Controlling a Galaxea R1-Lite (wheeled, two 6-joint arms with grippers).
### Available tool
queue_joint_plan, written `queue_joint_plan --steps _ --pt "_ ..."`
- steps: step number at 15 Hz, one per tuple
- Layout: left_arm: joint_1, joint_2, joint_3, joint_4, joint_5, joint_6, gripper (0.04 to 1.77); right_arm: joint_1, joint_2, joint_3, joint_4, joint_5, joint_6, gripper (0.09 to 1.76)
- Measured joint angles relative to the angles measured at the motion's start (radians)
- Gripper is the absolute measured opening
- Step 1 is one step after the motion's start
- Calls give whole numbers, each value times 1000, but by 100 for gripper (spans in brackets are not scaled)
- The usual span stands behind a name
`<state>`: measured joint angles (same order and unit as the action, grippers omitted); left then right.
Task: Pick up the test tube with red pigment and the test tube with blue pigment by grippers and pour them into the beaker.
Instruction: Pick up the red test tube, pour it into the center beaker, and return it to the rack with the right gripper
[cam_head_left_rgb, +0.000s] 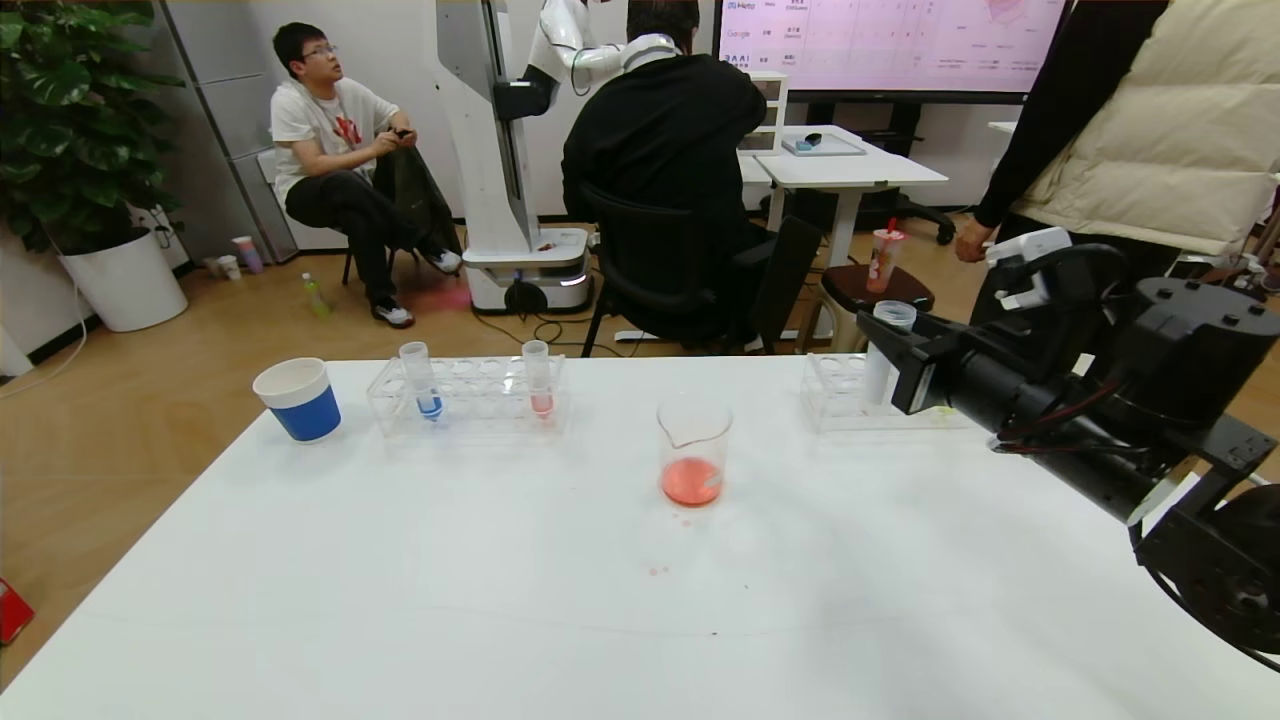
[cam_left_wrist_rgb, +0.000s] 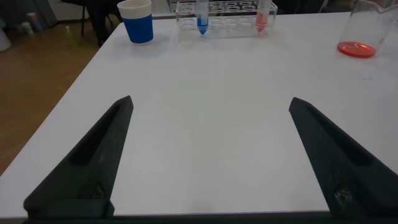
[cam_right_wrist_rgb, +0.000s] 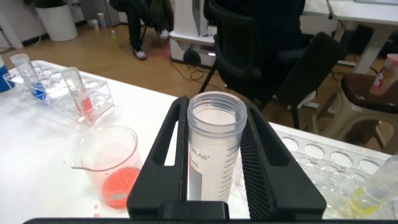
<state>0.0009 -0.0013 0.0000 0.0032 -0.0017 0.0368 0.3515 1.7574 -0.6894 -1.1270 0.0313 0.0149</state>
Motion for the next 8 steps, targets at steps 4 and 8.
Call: queue_joint_plan --steps 4,8 --pt "0 0 0 0 0 0 175 -117 -40 -27 -1 37 1 51" --pt "1 0 0 0 0 0 175 -333 -41 -110 17 95 5 51"
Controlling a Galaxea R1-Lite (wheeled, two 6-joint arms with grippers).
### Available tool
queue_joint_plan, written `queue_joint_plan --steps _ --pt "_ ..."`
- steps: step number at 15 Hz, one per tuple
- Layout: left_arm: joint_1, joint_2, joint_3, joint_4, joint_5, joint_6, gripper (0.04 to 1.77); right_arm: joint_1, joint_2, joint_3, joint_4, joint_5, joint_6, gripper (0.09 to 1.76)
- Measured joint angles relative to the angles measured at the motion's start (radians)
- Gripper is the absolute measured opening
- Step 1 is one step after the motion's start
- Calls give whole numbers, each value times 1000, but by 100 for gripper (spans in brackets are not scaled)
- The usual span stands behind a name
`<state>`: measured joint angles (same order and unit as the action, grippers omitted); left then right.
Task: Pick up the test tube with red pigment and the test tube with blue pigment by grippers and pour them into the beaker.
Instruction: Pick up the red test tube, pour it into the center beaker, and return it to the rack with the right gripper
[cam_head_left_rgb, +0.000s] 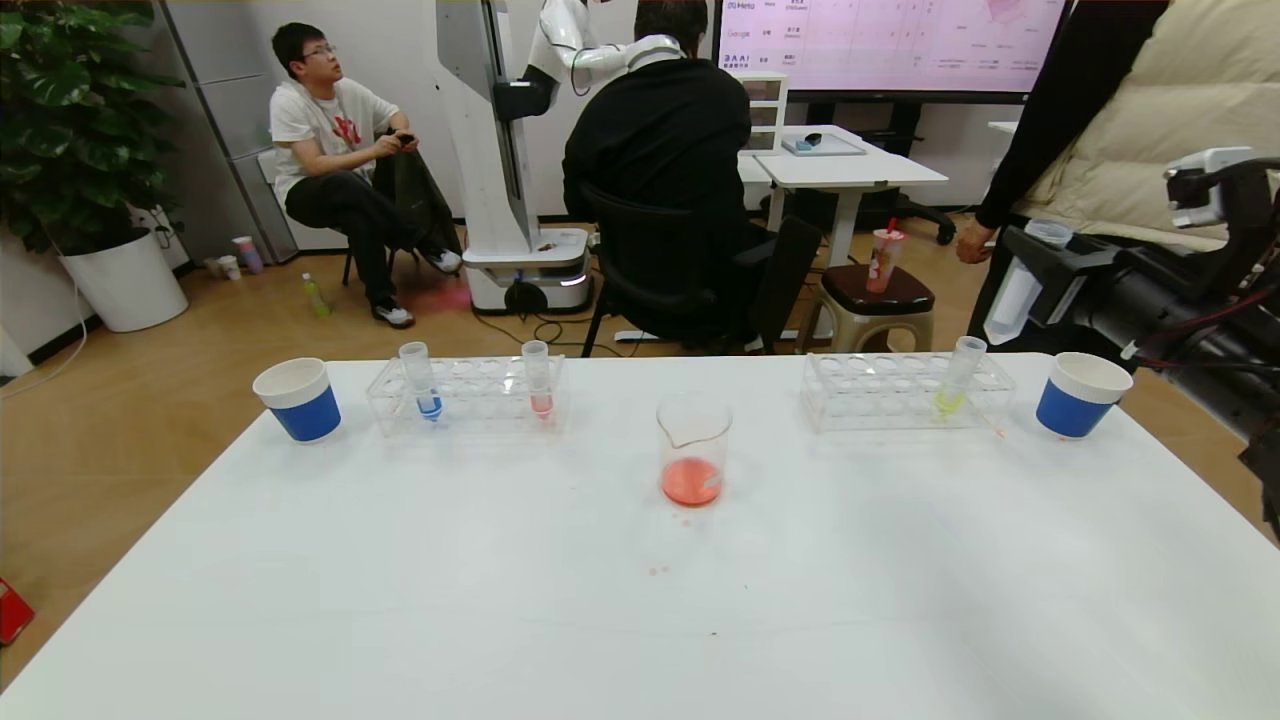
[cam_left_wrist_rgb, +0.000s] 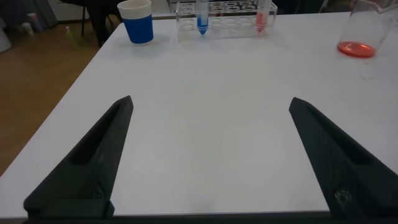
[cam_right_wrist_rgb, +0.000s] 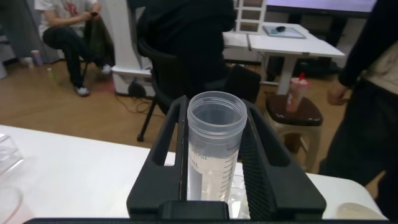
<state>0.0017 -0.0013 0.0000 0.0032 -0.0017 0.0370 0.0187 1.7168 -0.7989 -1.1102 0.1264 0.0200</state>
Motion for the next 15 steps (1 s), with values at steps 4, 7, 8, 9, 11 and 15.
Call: queue_joint_plan --steps 4,7,8,9,11,15 --pt "0 0 0 0 0 -1 175 -219 83 -106 40 16 1 51" --pt "0 0 0 0 0 0 175 -310 184 -193 40 14 -1 51" --pt "0 0 0 0 0 0 175 -324 220 -216 37 11 -1 51" --pt "0 0 0 0 0 -1 175 -333 250 -233 33 10 -2 51" --pt "0 0 0 0 0 -1 175 -343 323 -280 11 9 -4 51" --pt "0 0 0 0 0 -1 175 -358 467 -357 -66 9 -7 51"
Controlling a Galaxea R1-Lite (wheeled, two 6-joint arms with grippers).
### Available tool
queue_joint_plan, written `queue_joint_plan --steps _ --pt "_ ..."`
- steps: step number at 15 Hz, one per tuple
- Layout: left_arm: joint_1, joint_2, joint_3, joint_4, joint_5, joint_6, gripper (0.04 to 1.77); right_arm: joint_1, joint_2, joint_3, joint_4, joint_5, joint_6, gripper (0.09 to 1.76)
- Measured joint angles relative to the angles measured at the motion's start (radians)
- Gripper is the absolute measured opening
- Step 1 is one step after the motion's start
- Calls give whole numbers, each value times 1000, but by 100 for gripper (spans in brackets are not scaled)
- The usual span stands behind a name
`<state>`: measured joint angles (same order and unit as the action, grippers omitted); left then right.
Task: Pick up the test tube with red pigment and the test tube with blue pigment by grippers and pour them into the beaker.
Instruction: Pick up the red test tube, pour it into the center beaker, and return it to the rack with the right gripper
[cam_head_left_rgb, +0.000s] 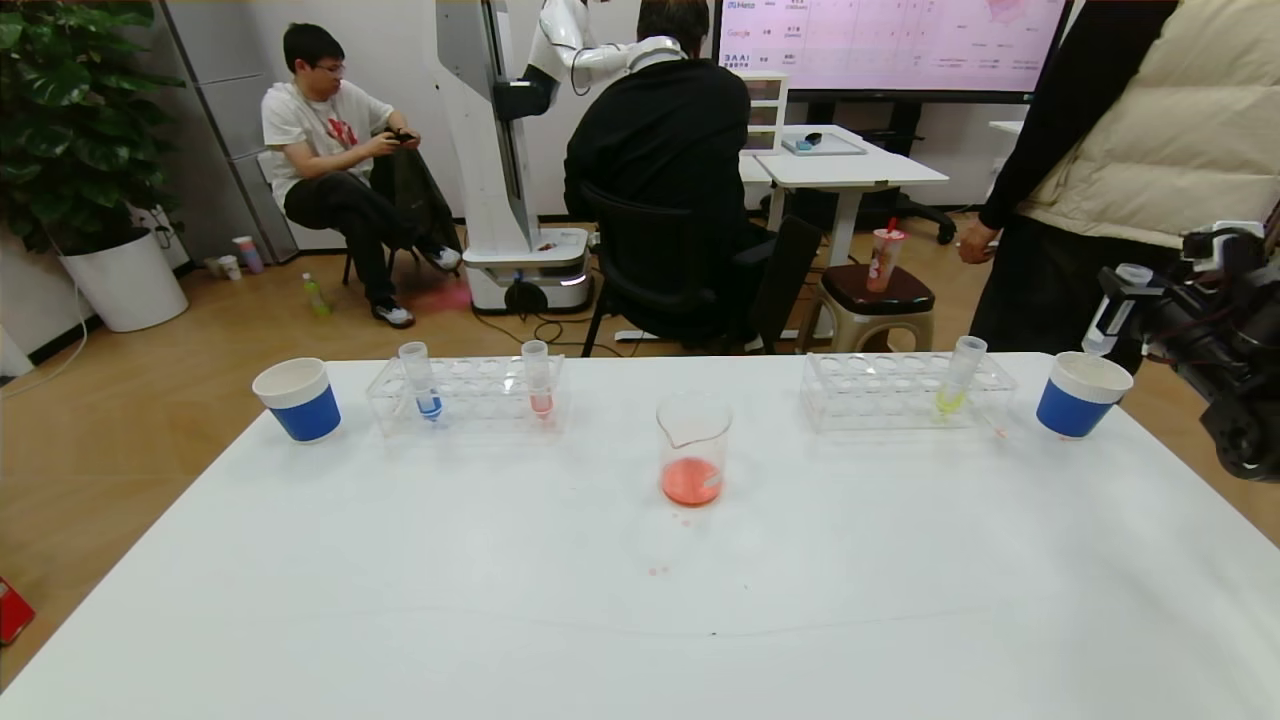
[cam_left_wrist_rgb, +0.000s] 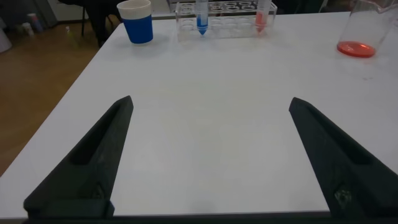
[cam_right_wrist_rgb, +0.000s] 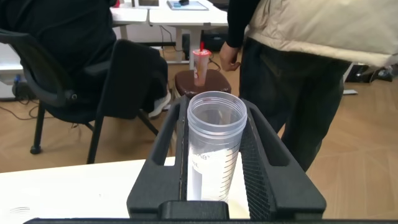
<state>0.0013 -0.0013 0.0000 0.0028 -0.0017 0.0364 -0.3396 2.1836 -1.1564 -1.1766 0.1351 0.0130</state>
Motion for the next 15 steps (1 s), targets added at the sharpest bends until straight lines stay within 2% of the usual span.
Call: queue_joint_plan --steps 5,12,13,14,15 --pt "0 0 0 0 0 0 175 -29 127 -5 -100 3 -3 51" --pt "0 0 0 0 0 1 175 -34 167 18 -121 5 -2 51" --pt "0 0 0 0 0 0 175 -34 167 21 -135 6 -3 59" --pt "0 0 0 0 0 0 175 -34 167 23 -141 6 -2 84" --pt "0 0 0 0 0 0 175 -34 167 25 -142 6 -2 120"
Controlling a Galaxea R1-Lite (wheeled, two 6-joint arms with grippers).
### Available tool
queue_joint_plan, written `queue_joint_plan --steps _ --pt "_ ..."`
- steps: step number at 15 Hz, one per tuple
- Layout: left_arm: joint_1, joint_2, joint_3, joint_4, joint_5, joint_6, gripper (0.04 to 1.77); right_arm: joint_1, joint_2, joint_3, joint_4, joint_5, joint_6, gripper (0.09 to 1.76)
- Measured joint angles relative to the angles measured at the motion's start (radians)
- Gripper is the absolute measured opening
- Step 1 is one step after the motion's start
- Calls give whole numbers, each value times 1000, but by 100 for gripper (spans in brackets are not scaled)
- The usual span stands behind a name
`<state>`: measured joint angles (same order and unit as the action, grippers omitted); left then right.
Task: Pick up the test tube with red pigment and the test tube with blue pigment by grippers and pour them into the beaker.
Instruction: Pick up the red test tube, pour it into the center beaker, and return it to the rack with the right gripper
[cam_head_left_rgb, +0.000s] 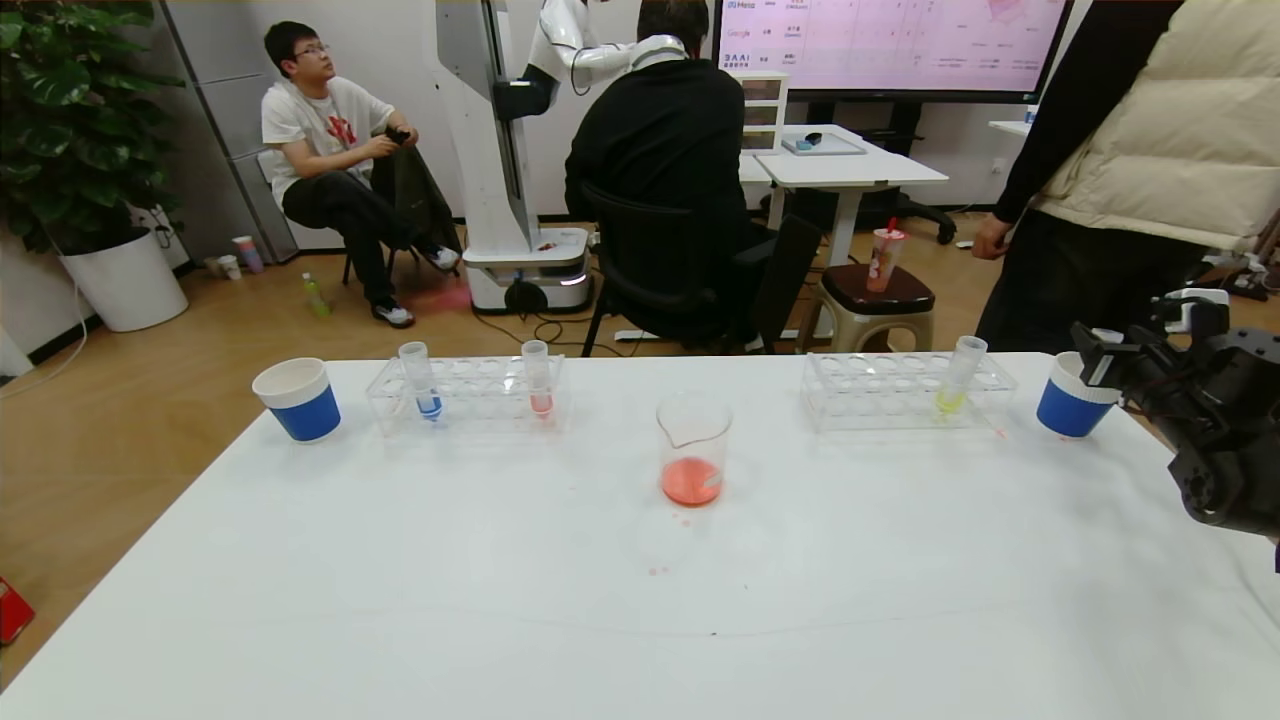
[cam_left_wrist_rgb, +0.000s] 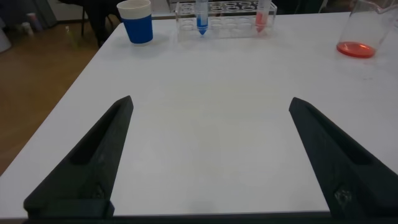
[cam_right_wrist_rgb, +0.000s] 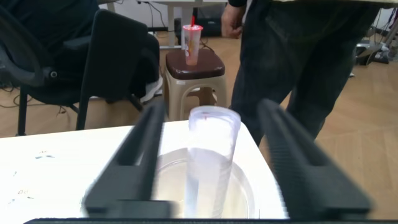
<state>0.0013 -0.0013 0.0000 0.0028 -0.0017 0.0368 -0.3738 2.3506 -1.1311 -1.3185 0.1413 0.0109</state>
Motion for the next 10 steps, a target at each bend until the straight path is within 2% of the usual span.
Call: queue_joint_plan --steps 1,2,7,10 --pt "0 0 0 0 0 0 175 0 0 2 0 0 0 152" --pt "0 0 0 0 0 0 175 1 -1 5 0 0 0 171" --pt "0 0 0 0 0 0 175 15 -42 24 -3 3 3 174" --pt "0 0 0 0 0 0 175 66 -134 37 27 2 5 174"
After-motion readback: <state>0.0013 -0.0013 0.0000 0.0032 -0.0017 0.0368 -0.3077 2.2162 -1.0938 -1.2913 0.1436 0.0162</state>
